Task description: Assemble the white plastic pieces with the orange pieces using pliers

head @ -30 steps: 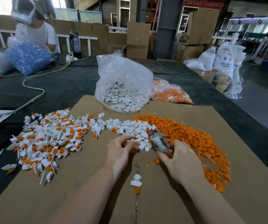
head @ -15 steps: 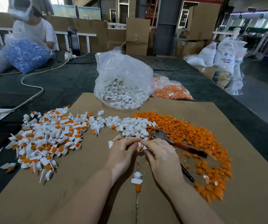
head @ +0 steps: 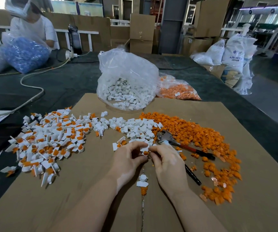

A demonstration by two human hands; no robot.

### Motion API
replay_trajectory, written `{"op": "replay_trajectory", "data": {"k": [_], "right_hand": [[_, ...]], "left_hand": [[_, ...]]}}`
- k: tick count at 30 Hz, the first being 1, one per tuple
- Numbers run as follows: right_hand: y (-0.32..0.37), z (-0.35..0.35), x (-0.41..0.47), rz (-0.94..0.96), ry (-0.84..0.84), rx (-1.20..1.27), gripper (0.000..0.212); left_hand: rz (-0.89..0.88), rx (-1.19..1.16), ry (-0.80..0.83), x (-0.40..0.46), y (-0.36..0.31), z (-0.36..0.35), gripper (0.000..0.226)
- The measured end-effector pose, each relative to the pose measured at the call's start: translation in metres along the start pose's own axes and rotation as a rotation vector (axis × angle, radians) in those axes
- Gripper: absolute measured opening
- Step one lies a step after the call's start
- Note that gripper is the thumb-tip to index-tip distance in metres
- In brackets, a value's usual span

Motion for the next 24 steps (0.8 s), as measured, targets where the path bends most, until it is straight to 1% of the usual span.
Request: {"op": "replay_trajectory", "data": {"k": [6, 11, 15, 19, 22, 24], "right_hand": [[0.0016, -0.0008, 0.0004, 0.036, 0.013, -0.022, 0.008], [0.0017, -0.002, 0.0008, 0.032, -0.001, -0.09, 0.012], [0.0018, -0.0009, -0.0002, 0.014, -0.029, -0.121, 0.003], [-0.0018, -0.0013, -0.0008, -0.039, -0.04, -0.107, 0.006], [-0.0037, -0.0013, -0.0015, -0.069, -0.038, -0.113, 0.011], [-0.0037, -0.0016, -0.0021, -0.065, -0.046, -0.12, 0.01]], "left_hand": [[-0.032, 0.08, 0.002, 0.0, 0.0011, -0.0014, 0.027], [-0.042, 0.101, 0.0, -0.0006, 0.0006, -0.0025, 0.026], [-0.063, 0.089, 0.011, -0.0032, -0.0042, -0.0025, 0.023], [-0.083, 0.162, -0.03, -0.0037, -0.0056, -0.0016, 0.016], [-0.072, 0.169, -0.035, -0.0041, -0.0053, -0.0033, 0.004], [-0.04, 0.151, -0.035, -0.0038, -0.003, -0.0046, 0.018]]}}
Point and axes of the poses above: each hand's wrist, its own x-axis towards the middle knuckle, its own z-axis out of the back of the hand, y = z × x, the point moved 3 cm from there along x, towards the middle knuckle, and after that the axes turned 12 degrees about -x, right-handed, at the moved point
